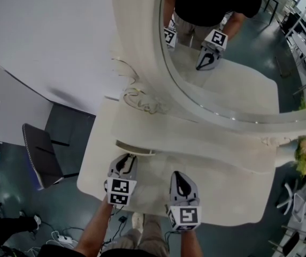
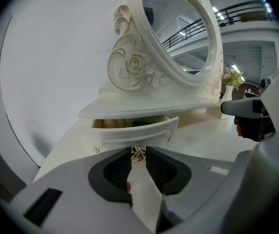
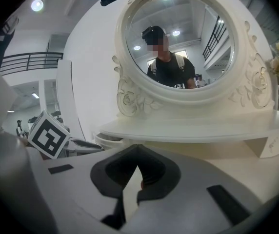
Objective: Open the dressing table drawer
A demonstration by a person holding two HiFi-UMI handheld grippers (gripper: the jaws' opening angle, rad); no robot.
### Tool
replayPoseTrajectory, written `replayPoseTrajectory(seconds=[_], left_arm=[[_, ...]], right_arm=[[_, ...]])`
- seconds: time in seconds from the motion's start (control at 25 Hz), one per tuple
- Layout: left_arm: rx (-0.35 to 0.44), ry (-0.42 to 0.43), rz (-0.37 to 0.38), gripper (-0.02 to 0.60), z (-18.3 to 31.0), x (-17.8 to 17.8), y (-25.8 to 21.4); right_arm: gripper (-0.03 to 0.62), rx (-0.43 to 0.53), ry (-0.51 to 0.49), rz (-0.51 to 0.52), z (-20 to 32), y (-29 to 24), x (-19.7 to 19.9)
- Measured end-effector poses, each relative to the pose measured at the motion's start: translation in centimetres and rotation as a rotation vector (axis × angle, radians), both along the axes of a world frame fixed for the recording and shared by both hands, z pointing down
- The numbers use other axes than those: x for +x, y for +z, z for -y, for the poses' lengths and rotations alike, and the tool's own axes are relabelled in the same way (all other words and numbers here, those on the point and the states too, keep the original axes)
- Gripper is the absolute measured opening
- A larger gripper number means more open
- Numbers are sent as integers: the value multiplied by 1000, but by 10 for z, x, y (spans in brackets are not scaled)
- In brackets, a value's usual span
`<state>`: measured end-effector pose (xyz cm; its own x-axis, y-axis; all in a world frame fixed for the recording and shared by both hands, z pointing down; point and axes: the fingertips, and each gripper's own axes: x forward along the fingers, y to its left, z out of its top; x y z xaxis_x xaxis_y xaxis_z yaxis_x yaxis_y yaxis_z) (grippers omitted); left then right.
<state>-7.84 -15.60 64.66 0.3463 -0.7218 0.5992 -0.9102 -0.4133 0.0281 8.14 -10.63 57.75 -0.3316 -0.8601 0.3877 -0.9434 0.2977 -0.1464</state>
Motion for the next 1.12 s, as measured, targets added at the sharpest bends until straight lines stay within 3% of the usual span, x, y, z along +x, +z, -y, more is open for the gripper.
replayPoseTrajectory(seconds=[1.12], left_arm=[[-13, -1, 19, 92, -31, -8, 2]], right_arm=[[-2, 10, -13, 8, -17, -1, -5]])
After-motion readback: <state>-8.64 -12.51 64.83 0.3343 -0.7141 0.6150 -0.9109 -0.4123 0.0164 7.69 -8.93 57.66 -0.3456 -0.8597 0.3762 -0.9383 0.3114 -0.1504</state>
